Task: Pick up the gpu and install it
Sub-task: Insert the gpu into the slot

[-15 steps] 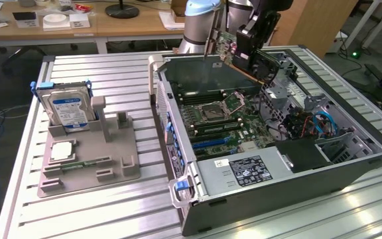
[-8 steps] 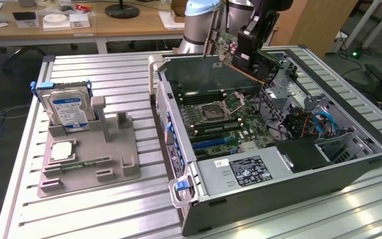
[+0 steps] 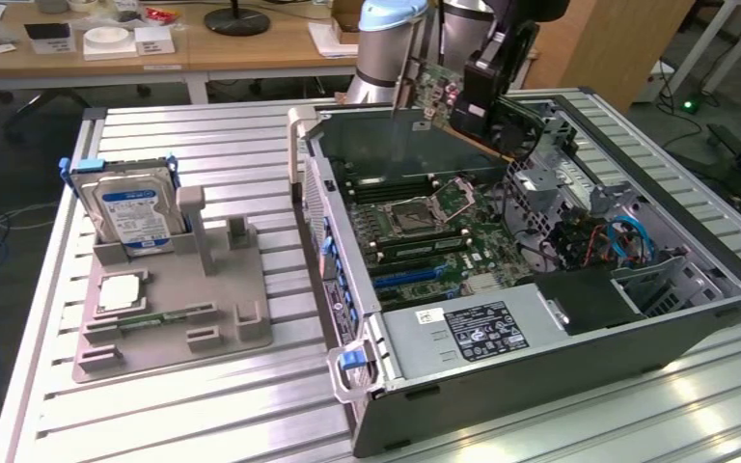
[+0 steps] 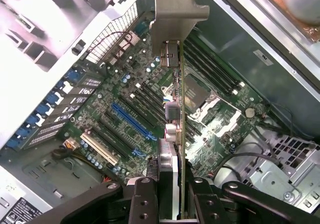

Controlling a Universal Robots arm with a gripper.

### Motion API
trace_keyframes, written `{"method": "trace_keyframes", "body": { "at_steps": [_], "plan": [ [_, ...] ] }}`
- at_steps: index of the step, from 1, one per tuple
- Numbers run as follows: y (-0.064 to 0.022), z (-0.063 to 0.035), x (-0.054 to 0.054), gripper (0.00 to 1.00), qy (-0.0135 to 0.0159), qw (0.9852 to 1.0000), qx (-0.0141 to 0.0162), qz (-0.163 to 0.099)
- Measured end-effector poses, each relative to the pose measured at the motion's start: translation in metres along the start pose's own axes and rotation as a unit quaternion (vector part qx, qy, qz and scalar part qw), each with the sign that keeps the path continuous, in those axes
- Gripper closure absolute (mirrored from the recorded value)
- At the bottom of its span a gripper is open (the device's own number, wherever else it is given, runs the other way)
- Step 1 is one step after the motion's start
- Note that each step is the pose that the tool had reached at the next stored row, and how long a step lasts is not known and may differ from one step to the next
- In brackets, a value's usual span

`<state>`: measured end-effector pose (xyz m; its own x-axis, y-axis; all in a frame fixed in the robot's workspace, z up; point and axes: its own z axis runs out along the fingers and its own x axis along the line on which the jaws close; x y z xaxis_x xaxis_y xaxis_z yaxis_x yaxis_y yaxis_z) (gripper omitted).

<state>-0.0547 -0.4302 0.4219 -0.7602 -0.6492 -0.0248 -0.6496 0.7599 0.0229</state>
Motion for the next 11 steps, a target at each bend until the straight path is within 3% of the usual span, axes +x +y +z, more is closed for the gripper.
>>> {"method": "trace_keyframes", "body": {
  "at_steps": [11],
  "plan": [
    [-0.0007,0.0000,0.0006,0.72,0.0007,0.9995,-0.0008,-0.031]
  ]
}}
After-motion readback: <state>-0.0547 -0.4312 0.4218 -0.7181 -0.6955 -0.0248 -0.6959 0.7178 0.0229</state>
